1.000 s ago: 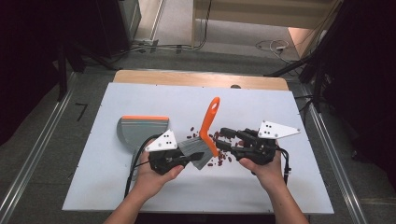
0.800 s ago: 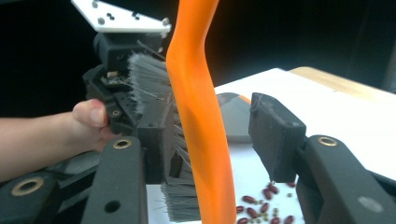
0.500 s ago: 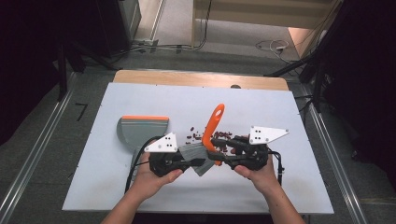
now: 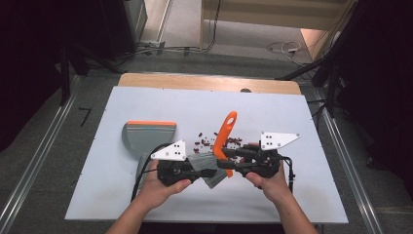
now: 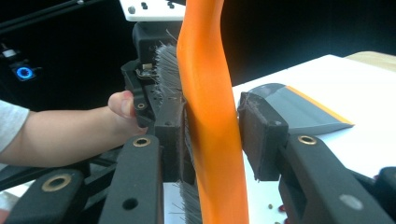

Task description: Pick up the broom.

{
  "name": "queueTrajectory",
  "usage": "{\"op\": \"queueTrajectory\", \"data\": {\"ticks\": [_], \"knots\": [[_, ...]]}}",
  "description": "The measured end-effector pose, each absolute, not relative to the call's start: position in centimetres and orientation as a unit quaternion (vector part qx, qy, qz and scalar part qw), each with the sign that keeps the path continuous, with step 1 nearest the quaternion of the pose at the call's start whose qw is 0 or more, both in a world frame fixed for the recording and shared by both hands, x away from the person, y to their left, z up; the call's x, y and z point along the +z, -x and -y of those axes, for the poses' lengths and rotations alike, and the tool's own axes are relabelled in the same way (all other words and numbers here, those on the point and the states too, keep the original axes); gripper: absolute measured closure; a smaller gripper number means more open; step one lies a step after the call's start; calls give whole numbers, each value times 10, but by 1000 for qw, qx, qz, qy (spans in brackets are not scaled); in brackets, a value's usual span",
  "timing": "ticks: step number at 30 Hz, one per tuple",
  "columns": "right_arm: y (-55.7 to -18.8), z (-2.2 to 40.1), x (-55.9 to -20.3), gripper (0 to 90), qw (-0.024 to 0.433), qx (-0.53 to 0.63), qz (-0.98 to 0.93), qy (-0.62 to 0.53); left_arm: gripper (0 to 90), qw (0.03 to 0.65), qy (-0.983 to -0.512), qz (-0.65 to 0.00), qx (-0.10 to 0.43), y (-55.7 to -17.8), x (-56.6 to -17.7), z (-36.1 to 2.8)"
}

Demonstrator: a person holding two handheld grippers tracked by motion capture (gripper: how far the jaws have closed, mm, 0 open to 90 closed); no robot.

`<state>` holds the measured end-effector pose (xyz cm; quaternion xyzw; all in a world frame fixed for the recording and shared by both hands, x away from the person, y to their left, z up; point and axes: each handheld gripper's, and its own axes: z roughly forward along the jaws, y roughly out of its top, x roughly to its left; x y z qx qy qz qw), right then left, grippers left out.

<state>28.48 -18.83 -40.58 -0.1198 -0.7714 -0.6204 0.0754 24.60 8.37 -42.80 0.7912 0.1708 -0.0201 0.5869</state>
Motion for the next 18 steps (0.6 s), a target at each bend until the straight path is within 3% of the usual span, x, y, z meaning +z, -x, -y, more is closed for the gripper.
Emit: {"op": "queueTrajectory", "data": {"ticks": [7,12,18], "knots": [[-284,182,-409,609,104,-614,775,107,858,582,-796,-160,-37,-245,-430,-79],[-287,181,-413,675,122,-607,779,104,858,578,-800,-154,-47,-245,-430,-79],[-283,180,-408,686,130,-601,781,112,842,591,-791,-144,-66,-246,-430,-81]]}}
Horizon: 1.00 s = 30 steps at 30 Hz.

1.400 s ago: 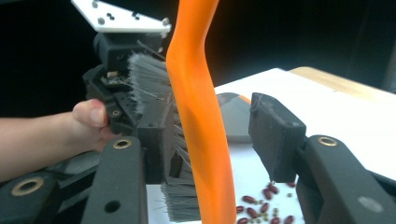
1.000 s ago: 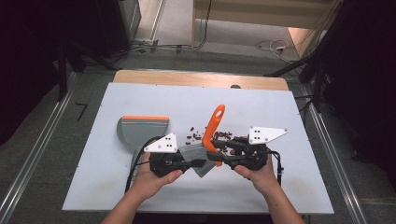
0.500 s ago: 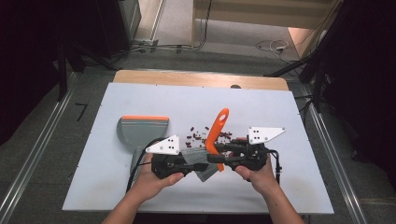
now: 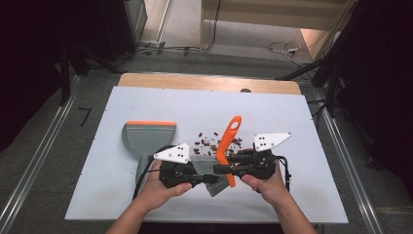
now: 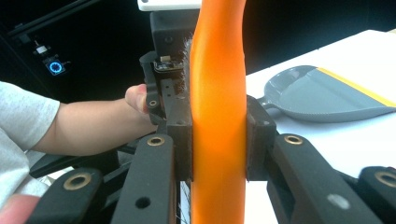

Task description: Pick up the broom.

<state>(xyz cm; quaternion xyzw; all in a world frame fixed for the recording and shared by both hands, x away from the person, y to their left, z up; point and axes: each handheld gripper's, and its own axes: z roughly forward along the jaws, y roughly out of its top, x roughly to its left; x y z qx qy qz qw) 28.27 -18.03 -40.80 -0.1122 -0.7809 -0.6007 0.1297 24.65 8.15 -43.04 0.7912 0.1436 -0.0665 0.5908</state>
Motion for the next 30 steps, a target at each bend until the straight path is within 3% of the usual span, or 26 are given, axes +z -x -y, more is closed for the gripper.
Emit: {"op": "queueTrajectory", "data": {"ticks": [10,19,25,30], "knots": [[-281,183,-402,688,110,-606,777,131,664,609,-774,-161,-53,-246,-430,-93],[-289,197,-400,688,80,-611,766,184,155,584,-775,-241,24,-246,-432,-103],[-295,207,-401,688,42,-595,770,224,27,580,-772,-257,40,-247,-434,-110],[-301,216,-402,688,11,-578,773,262,0,583,-766,-268,49,-248,-435,-119]]}}
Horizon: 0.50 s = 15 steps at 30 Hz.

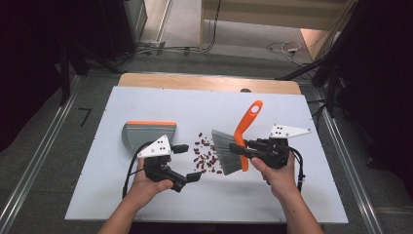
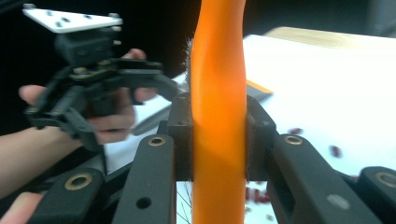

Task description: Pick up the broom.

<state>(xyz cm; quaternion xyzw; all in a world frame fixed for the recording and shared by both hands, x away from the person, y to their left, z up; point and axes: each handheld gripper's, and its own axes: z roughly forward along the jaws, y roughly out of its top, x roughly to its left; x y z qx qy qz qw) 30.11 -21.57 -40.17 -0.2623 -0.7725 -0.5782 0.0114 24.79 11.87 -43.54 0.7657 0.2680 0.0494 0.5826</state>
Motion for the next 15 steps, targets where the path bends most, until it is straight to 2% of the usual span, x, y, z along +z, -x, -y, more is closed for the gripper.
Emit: {"op": "queueTrajectory", "data": {"ticks": [6,15], "knots": [[-307,224,-404,688,-21,-555,778,293,0,582,-761,-280,66,-248,-437,-129],[-314,235,-405,688,-45,-535,776,331,0,579,-757,-292,80,-246,-436,-142]]}}
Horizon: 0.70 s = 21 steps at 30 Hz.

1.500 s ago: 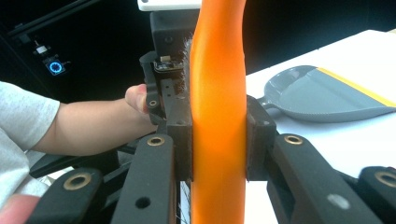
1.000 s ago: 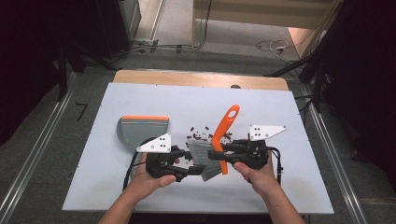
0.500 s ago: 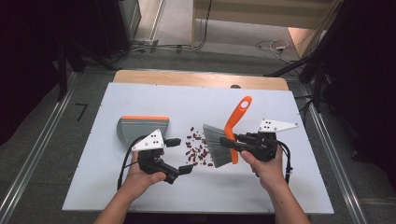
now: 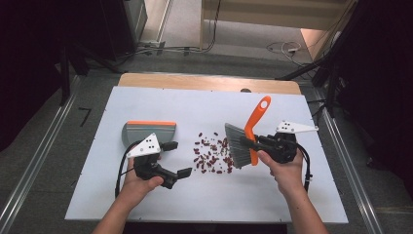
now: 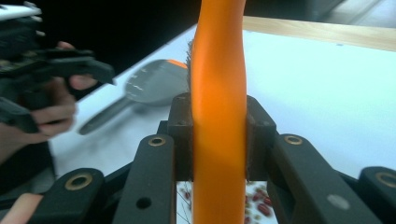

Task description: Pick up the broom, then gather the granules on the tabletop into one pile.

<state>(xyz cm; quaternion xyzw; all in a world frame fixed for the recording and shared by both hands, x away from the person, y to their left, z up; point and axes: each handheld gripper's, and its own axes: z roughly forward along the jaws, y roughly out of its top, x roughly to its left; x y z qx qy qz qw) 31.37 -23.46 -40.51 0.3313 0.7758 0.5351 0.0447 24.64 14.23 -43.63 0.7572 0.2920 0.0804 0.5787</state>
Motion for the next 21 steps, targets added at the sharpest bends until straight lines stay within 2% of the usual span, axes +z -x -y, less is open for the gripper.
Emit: {"op": "queueTrajectory", "data": {"ticks": [7,15,21], "knots": [[-317,243,-404,688,52,535,-770,-343,0,579,-752,-303,87,-244,-437,-153],[-320,242,-396,688,114,479,-796,-352,0,575,-743,-325,110,-236,-439,-171],[-330,240,-395,688,133,450,-809,-355,0,575,-737,-335,116,-228,-442,-183]]}}
